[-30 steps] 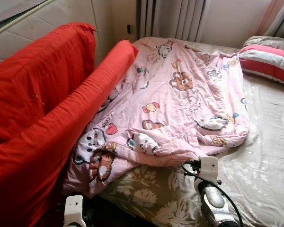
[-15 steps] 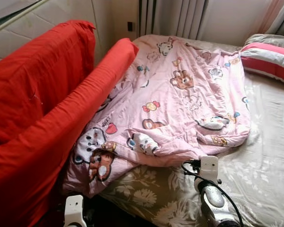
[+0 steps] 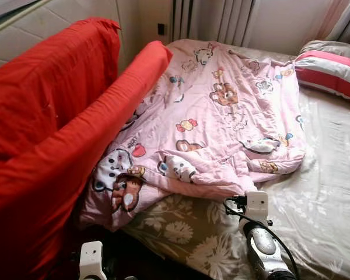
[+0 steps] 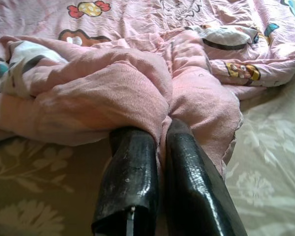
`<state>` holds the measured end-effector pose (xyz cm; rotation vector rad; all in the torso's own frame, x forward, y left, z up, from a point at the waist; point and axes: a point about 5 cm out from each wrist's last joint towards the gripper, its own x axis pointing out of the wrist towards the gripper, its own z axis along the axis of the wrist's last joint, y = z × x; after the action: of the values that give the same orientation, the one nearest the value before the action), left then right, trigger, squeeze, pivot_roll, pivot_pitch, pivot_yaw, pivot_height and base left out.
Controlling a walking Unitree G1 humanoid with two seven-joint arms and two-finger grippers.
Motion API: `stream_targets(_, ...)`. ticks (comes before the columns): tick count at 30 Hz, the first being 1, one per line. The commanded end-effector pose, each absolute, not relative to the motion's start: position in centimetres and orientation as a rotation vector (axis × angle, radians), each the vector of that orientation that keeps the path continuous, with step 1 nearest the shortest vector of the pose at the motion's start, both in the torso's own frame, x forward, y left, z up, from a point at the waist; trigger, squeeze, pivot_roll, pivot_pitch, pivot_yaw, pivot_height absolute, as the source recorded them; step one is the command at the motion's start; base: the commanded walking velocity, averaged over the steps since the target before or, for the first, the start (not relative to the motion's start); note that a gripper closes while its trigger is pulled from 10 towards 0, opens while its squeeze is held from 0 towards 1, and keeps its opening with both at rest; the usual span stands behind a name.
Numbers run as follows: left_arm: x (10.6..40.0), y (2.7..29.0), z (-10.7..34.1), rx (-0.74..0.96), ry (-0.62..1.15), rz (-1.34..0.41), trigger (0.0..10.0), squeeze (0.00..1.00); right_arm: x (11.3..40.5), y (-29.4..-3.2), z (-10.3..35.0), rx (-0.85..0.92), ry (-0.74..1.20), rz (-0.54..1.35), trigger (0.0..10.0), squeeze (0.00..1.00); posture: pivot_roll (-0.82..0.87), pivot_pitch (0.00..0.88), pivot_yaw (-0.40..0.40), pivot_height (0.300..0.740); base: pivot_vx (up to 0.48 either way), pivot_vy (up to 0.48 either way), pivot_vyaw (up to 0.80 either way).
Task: Clean up the room
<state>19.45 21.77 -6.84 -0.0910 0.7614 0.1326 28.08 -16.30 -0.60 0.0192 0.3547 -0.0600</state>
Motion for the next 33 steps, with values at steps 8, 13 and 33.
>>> stream_targets(8,18.3,21.8,-7.5,-0.103,0.811,0.139,10.0,0.00,28.1,-17.4,-0.4,-0.004,0.334,-0.133,10.0,0.00,0.03,0.147,-0.025,0.740,-0.256,0.000,0.00)
stream_targets(13,18.3,21.9,-7.5,-0.103,0.813,0.137,10.0,0.00,28.1,-18.6,0.0,-0.037,0.312,-0.220,10.0,0.00,0.03,0.147,-0.026,0.740,-0.259,0.000,0.00)
stream_targets(33,18.3,21.7,-7.6,-0.096,0.819,0.125,10.0,0.00,27.2,-24.2,0.9,-0.134,0.282,-0.561,10.0,0.00,0.03,0.145,-0.020,0.740,-0.258,0.000,0.00)
